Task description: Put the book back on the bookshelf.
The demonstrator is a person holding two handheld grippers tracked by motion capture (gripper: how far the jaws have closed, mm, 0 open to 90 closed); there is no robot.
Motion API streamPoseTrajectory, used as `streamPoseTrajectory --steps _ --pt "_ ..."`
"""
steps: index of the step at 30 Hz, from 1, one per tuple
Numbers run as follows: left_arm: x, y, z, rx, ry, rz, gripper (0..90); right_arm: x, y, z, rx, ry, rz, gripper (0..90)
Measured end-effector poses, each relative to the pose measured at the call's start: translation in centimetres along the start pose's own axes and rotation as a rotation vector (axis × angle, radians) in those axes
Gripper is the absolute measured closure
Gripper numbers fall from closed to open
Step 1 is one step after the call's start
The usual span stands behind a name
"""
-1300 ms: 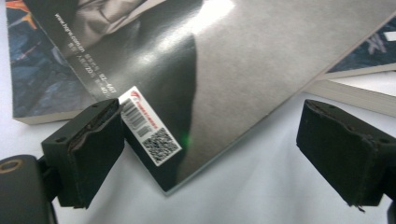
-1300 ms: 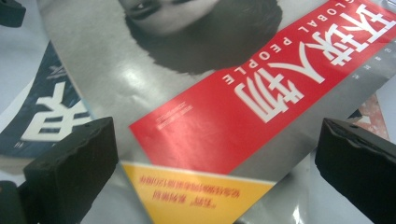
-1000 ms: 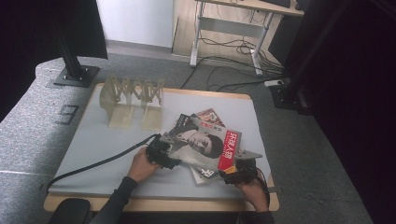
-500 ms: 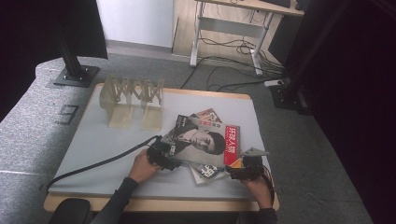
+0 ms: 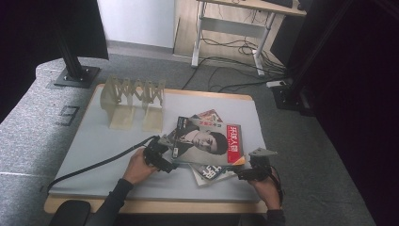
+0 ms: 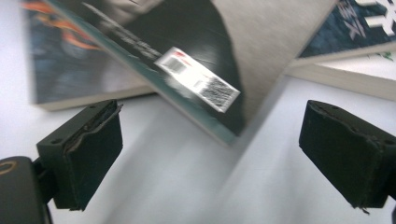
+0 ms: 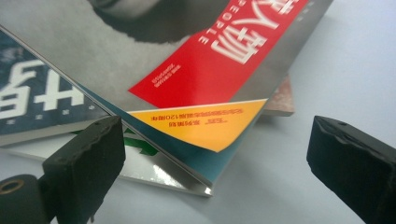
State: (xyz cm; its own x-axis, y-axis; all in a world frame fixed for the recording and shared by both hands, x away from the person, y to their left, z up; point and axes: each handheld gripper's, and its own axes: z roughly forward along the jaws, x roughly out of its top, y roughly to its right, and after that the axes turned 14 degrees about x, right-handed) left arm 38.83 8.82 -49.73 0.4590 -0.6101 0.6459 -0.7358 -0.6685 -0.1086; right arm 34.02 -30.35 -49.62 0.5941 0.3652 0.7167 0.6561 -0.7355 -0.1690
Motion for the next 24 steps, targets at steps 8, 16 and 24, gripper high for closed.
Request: streamPoseTrajectory --steps 8,16,24 --pt "2.1 -2.0 -0.6 0.002 0.060 -0.071 13.5 2.4 -0.1 -1.0 0.000 0.038 -0.028 4.3" --pt "3.0 -2.1 1.5 0.010 0.030 -0.062 12.1 3.8 1.1 1.7 -0.005 0.010 -0.011 6.2" --pt "2.9 -2.0 3.5 -0.014 0.010 -0.094 12.3 4.4 1.7 4.1 -0.010 -0.015 0.000 12.1"
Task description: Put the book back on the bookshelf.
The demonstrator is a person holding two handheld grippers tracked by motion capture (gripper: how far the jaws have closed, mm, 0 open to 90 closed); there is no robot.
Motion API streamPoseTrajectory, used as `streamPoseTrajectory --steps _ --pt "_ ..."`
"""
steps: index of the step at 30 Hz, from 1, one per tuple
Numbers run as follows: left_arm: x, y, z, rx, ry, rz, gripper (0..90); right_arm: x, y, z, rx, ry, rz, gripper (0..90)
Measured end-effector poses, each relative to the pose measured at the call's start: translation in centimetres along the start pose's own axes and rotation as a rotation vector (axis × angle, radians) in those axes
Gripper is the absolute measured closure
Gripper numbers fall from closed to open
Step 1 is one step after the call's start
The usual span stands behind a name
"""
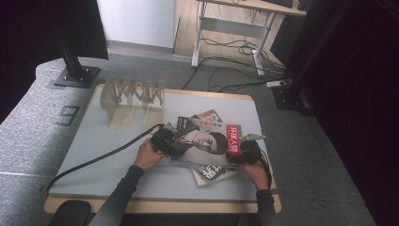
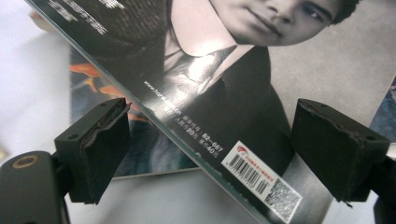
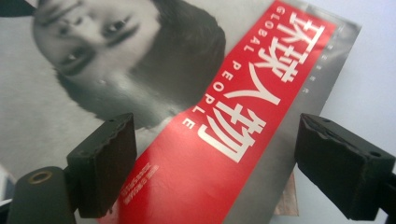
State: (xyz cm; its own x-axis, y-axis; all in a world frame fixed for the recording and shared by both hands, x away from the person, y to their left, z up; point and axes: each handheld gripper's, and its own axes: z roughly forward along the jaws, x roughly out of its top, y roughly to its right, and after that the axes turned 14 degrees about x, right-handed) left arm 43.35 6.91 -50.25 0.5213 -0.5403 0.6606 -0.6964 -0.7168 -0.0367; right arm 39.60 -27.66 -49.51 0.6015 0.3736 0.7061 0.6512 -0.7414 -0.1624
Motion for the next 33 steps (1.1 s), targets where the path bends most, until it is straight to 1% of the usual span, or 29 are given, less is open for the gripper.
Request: streamPoseTrajectory --steps 1,2,3,8,11,15,20,22,25,28,29,30,33 --pt "-0.1 0.1 0.2 0.002 -0.004 -0.001 12.7 -0.1 0.1 0.1 0.005 0.011 0.018 12.7" --pt "-0.2 0.2 0.3 0.000 -0.008 0.004 12.6 -0.1 0.3 0.1 0.004 0.020 0.026 12.9" --pt "-0.3 0.5 0.3 -0.005 0.002 0.000 12.6 -0.2 0.4 0.1 0.006 0.025 0.033 13.1" --pt "-0.5 1.1 0.2 -0.006 0.011 0.010 14.0 -0.1 0.4 0.0 0.010 0.018 0.035 14.1" --pt "-0.6 1.3 0.2 -0.003 0.013 0.012 13.9 -0.2 0.7 0.0 0.008 0.020 0.061 13.1" --pt "-0.6 1.4 0.1 -0.001 0.015 0.010 13.9 -0.4 0.9 0.0 0.014 0.028 0.077 12.9" --pt "-0.7 1.4 0.1 -0.002 0.015 0.007 13.7 -0.3 1.0 -0.1 0.025 0.023 0.067 13.8" --pt "-0.8 1.5 0.1 -0.005 0.015 0.008 14.0 -0.3 1.0 -0.1 0.029 0.019 0.072 13.9" --pt "-0.9 1.7 0.0 -0.006 0.008 0.012 13.9 -0.3 1.2 -0.1 0.047 0.020 0.079 13.7" --pt "-1.0 2.0 -0.1 -0.003 0.006 0.012 13.9 -0.4 1.2 -0.1 0.046 0.019 0.068 13.6" --pt "-1.1 2.0 -0.2 -0.002 -0.003 0.013 13.8 -0.4 1.2 -0.1 0.046 0.019 0.065 13.6" --pt "-1.3 2.1 -0.3 -0.003 -0.007 0.015 13.6 -0.4 1.1 -0.1 0.056 0.015 0.056 13.4" --pt "-1.5 2.1 -0.5 -0.004 -0.009 0.020 13.5 -0.4 0.9 -0.1 0.058 0.011 0.043 13.4"
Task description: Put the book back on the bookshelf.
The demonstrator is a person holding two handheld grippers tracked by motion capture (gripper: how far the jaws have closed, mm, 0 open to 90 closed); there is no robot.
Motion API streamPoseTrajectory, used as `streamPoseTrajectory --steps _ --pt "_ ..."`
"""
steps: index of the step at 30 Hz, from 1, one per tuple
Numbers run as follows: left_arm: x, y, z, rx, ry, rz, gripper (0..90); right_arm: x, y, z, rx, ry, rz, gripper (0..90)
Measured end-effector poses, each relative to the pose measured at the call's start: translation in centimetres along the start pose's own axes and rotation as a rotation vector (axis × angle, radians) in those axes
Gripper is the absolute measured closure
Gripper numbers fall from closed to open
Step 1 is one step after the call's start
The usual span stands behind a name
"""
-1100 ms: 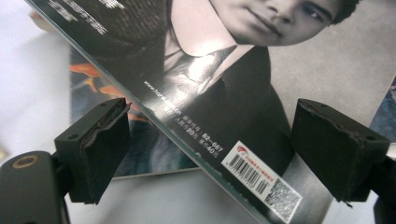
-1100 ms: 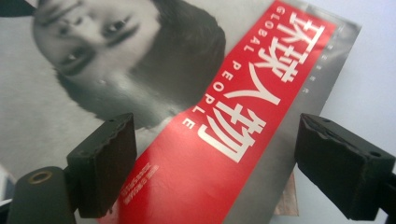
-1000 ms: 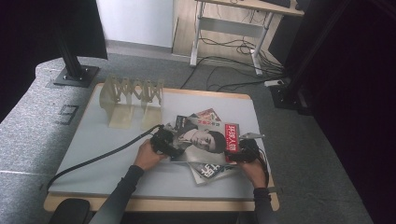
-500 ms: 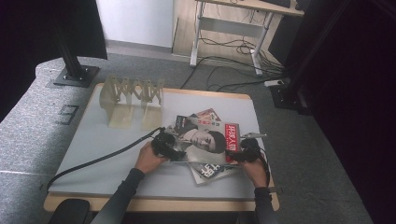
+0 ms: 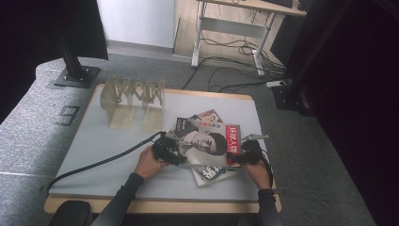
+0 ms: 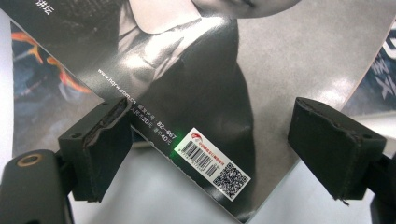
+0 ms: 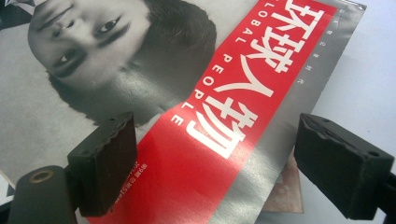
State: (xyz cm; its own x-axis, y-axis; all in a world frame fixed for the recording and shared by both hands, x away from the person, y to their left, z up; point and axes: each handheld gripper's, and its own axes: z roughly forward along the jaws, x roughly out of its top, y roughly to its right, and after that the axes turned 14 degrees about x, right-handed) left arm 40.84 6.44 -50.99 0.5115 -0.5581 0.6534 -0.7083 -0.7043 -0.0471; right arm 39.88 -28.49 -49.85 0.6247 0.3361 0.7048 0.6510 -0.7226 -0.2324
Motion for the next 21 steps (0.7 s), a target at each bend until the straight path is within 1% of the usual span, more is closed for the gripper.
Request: streamPoseTrajectory --steps 2,3,4,5,6,8,10,13,20,21 --pt "-0.1 -0.2 -0.1 0.004 -0.001 -0.008 13.4 0.0 -0.2 0.1 0.003 0.000 -0.006 13.4" --pt "0.0 -0.5 0.1 0.019 -0.004 -0.022 11.3 -0.1 -0.5 0.1 0.008 -0.003 -0.016 13.4" --pt "0.0 -0.5 0.1 0.019 -0.004 -0.022 10.0 -0.1 -0.7 0.1 0.011 -0.002 -0.023 13.4" --pt "0.0 -0.7 0.2 0.015 -0.008 -0.036 9.9 -0.1 -0.8 0.1 0.015 -0.004 -0.029 13.4" --pt "0.0 -0.7 0.2 0.015 -0.008 -0.036 9.7 -0.1 -0.9 0.2 0.011 -0.002 -0.032 13.4" --pt "-0.1 -0.5 0.2 0.019 -0.008 -0.032 10.0 -0.1 -0.9 0.2 0.011 -0.003 -0.033 13.4" --pt "-0.2 -0.2 0.0 0.022 -0.020 -0.018 9.8 -0.1 -0.8 0.2 0.019 -0.006 -0.038 13.3" --pt "-0.5 0.2 -0.1 0.024 -0.033 -0.017 9.5 0.0 -0.8 0.3 0.021 -0.010 -0.049 13.4" --pt "-1.7 1.7 -0.7 0.021 -0.052 -0.001 7.6 0.8 -0.7 0.9 0.019 -0.015 -0.065 13.7" --pt "-2.0 2.1 -0.9 0.021 -0.051 0.000 7.5 1.0 -0.7 1.1 0.019 -0.018 -0.071 13.8"
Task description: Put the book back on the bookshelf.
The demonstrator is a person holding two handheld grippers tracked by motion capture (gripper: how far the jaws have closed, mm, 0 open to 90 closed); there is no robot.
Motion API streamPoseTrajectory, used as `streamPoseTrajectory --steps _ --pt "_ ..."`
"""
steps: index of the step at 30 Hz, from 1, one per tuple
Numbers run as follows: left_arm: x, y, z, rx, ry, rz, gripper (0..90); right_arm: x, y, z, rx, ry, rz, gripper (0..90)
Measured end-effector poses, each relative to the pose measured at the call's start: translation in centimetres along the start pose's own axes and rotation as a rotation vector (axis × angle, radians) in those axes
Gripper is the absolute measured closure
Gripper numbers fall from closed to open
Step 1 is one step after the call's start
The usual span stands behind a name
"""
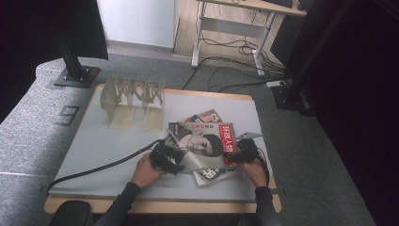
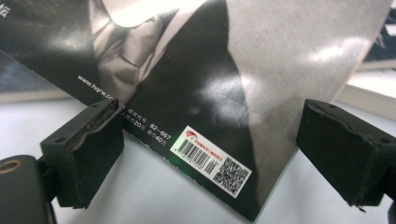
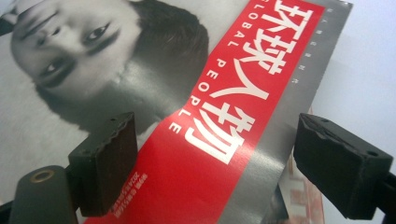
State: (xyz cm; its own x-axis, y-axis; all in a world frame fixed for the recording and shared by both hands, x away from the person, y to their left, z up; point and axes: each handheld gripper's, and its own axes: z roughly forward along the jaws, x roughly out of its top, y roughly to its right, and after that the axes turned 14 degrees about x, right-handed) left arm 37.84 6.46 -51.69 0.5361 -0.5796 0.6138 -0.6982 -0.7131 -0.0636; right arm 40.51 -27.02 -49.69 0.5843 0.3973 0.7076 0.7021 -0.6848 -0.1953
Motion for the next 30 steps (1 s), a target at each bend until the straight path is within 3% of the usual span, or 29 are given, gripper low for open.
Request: streamPoseTrajectory --steps 8,14,17,21,22,24,25,30 --pt "-0.9 1.5 -0.9 -0.022 -0.001 0.013 7.7 0.8 0.4 0.7 -0.003 0.003 -0.017 14.2" --pt "-1.0 1.7 -1.3 -0.034 -0.005 0.031 8.1 1.2 0.6 1.1 -0.003 0.013 -0.015 14.1" --pt "-0.7 0.9 -1.9 -0.058 0.016 0.033 8.9 1.1 0.5 1.1 -0.005 0.019 -0.017 14.2" --pt "0.3 -0.7 -2.8 -0.018 0.099 0.041 9.4 0.8 0.3 1.0 -0.003 0.026 -0.009 12.8" --pt "0.8 -1.5 -2.7 -0.002 0.127 0.040 9.1 0.6 0.2 0.8 -0.009 0.028 -0.005 8.6" --pt "1.0 -2.0 -2.6 0.002 0.135 0.038 7.5 0.4 0.2 0.7 -0.019 0.025 -0.006 4.4" --pt "1.4 -2.8 -2.2 0.019 0.145 0.037 7.1 0.1 0.2 0.4 -0.039 0.017 -0.001 0.0" --pt "2.0 -4.4 -1.3 0.043 0.143 0.030 5.5 -0.8 -0.1 -0.4 -0.050 0.018 -0.006 0.0"
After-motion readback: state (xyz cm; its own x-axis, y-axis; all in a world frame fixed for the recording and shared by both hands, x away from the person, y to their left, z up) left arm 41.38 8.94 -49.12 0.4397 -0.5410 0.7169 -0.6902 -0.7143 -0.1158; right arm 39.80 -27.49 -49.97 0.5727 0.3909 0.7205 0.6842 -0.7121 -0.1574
